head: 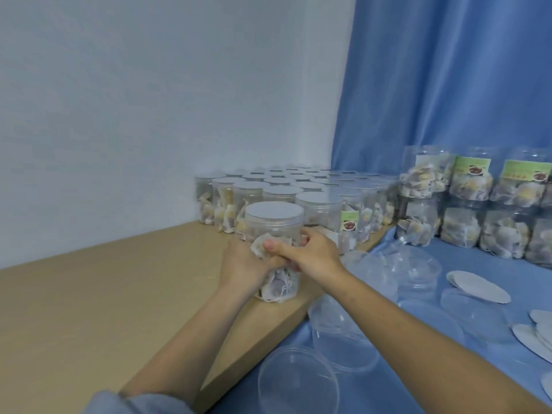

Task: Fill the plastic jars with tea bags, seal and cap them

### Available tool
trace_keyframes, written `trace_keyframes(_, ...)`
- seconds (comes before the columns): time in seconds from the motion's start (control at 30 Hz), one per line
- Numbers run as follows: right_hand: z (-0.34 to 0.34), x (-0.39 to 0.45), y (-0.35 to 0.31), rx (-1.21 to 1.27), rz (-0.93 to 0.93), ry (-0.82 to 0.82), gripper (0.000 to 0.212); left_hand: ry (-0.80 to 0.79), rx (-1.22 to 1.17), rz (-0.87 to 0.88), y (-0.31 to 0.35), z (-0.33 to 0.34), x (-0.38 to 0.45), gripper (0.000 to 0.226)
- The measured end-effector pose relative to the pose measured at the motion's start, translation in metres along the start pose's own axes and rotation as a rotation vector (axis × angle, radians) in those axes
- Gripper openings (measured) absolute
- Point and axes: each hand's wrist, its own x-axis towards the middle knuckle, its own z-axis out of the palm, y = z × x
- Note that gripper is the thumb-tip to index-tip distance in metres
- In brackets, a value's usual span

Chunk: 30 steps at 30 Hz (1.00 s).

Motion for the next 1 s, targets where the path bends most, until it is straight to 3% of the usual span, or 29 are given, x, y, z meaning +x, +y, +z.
trace_keyframes(0.1, 0.022, 0.021, -0.006, -0.003, 0.024, -0.18, 0.073, 0.148, 0.057, -0.035, -0.015, -0.009, 0.011, 0.053)
trace_keyframes(0.17, 0.041, 0.029, -0.012, 0.075, 0.018, -0.331, 0.073, 0.183, 0.03, -0.03, -0.027, -0.017, 0.017, 0.061)
trace_keyframes(0.27, 0.064, 0.031, -0.017, 0.164, 0.052, -0.362, 0.088, 0.167, 0.045, -0.081, -0.041, -0.029, 0.02, 0.071)
trace_keyframes(0.43, 0.069, 0.026, -0.019, 0.16, 0.046, -0.357, 0.085, 0.105, 0.04, -0.122, -0.035, -0.027, 0.015, 0.066)
trace_keyframes(0.7, 0.001, 0.005, -0.034, 0.092, 0.005, -0.178, 0.052, 0.056, 0.025, 0.033, 0.032, 0.022, -0.003, 0.04)
trace_keyframes(0.87, -0.101, -0.02, -0.031, 0.006, 0.007, 0.026, 0.046, -0.012, -0.071, 0.093, 0.092, 0.09, -0.016, 0.021)
trace_keyframes(1.0, -0.191, -0.05, -0.021, -0.026, 0.054, 0.182, 0.046, -0.194, -0.19, 0.121, 0.148, 0.159, -0.041, 0.022)
